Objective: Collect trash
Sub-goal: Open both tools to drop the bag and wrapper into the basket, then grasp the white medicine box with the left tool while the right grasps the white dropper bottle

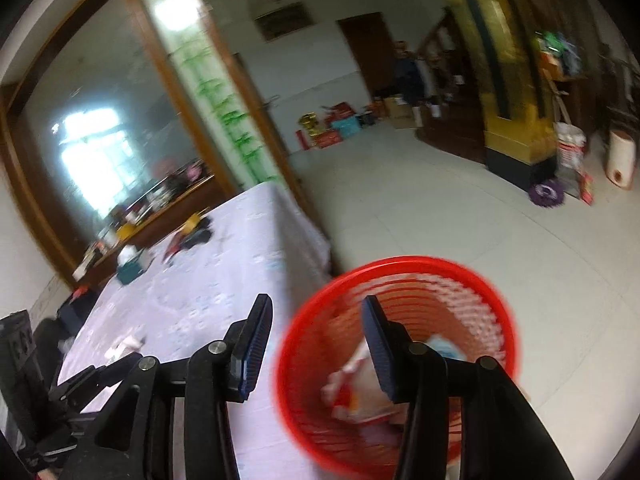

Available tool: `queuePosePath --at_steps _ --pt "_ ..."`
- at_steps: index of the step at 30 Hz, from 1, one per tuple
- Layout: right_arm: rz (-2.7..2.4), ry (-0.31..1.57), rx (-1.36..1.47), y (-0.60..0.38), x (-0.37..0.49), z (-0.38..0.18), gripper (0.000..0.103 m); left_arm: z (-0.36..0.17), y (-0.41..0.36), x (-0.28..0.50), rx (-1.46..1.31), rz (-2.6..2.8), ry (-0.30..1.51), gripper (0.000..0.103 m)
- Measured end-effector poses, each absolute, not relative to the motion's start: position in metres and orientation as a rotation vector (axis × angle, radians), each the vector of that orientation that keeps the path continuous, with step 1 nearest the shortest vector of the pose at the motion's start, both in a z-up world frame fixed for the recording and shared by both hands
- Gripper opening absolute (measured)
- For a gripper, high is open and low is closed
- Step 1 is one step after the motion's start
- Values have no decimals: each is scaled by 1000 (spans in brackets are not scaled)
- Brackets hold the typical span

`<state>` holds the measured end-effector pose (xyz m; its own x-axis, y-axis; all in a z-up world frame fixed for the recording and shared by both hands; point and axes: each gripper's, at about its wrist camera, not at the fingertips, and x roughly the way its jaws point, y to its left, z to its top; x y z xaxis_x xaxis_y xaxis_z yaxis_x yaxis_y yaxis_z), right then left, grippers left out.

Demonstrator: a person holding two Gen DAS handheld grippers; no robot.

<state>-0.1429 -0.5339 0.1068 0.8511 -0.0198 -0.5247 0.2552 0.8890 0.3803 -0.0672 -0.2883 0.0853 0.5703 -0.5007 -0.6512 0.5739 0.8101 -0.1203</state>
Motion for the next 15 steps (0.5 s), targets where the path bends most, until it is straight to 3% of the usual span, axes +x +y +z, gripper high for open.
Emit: queuePosePath --at_steps 10,15 --pt "146 651 356 -412 -84 107 54 88 -121 -24 3 -299 731 74" --pt "217 681 307 -369 -70 101 54 68 -83 16 -21 -221 818 74"
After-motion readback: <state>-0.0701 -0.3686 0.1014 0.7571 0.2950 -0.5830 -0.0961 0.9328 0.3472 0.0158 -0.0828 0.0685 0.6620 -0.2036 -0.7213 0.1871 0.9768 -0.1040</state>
